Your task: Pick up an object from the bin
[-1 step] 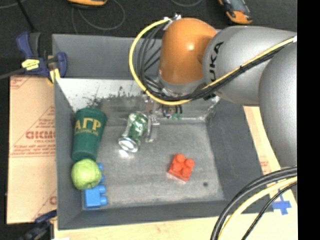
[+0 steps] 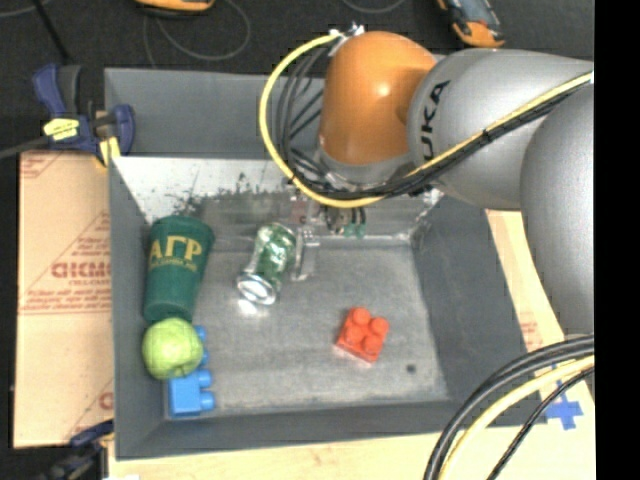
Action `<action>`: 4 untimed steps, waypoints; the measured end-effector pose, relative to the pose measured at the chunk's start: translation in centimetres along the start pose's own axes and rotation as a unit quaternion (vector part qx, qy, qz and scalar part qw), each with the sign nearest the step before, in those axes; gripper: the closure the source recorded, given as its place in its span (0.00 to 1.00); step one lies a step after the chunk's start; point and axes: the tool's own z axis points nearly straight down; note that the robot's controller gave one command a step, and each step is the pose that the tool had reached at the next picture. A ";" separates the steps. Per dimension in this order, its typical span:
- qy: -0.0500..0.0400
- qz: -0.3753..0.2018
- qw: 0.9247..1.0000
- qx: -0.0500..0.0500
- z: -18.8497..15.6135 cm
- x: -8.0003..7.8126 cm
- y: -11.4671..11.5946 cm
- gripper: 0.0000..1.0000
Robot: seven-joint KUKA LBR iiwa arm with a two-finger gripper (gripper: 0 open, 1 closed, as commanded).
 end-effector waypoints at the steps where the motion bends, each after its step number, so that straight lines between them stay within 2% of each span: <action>1: -0.004 -0.056 0.998 0.002 2.6 -0.6 -0.4 0.00; 2: 0.000 -0.224 0.975 0.002 5.8 -1.1 -1.2 0.00; 3: 0.001 -0.299 0.954 0.001 7.1 -1.3 -1.1 0.00; 4: -0.005 -0.376 0.927 0.001 10.2 -1.7 -0.1 0.00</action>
Offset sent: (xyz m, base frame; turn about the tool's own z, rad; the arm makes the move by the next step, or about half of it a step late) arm 0.0105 -0.0109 -0.0593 -0.4533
